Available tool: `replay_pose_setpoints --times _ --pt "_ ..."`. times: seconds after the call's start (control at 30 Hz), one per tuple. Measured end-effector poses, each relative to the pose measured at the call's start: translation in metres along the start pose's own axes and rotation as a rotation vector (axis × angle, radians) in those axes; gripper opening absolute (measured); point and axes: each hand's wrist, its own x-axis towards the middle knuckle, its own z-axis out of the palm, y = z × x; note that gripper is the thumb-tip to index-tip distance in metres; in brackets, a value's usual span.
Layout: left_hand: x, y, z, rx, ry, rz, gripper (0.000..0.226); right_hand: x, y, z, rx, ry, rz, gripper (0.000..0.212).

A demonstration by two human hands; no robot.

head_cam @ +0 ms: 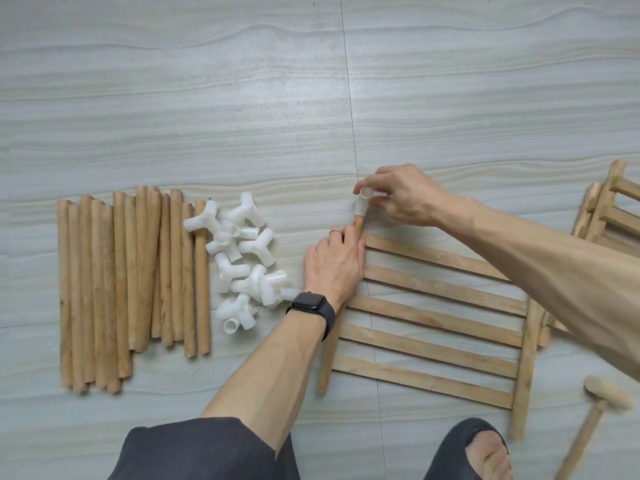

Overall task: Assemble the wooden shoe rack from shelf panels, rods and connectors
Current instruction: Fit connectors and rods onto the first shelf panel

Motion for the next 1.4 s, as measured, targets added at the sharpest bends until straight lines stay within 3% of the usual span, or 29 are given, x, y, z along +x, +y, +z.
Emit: replay_pose_setpoints --times 0.2,0.4,0.67,0.73,0.83,0.9,1.03,1.17,1.4 --pt "-0.001 0.000 -0.002 0.011 0.018 0.034 0.033 -0.010 0.002 0.008 -0.019 0.083 -0.028 0.036" --pt "-0.001 0.000 -0.001 0.056 0.019 0.039 0.033 0.008 -0.010 -0.002 -0.178 -0.088 0.073 0.035" --pt "-0.001 0.001 0.000 0.156 0.051 0.026 0.028 0.014 -0.017 -0.012 -0.141 -0.173 0.128 0.039" --pt "-0.001 0.002 0.000 0.187 0.080 0.023 0.027 0.008 -0.011 -0.010 -0.060 -0.145 0.174 0.022" --pt "0.001 0.003 0.000 0.198 0.047 0.034 0.029 -0.007 -0.007 0.004 0.111 -0.013 0.223 0.026" --pt "0.002 0.003 -0.001 0.201 0.034 0.046 0.030 -0.007 -0.009 0.017 0.066 0.067 0.235 0.029" --pt "0.002 0.002 -0.002 0.166 -0.021 0.062 0.034 0.004 -0.012 0.020 -0.025 0.075 0.205 0.029" --pt "0.004 0.001 0.001 0.127 -0.052 0.066 0.039 -0.005 -0.008 0.019 0.038 0.124 0.141 0.024" --pt "0.004 -0.001 0.002 0.072 -0.054 0.069 0.036 -0.018 0.008 0.022 0.097 0.145 0.085 0.032"
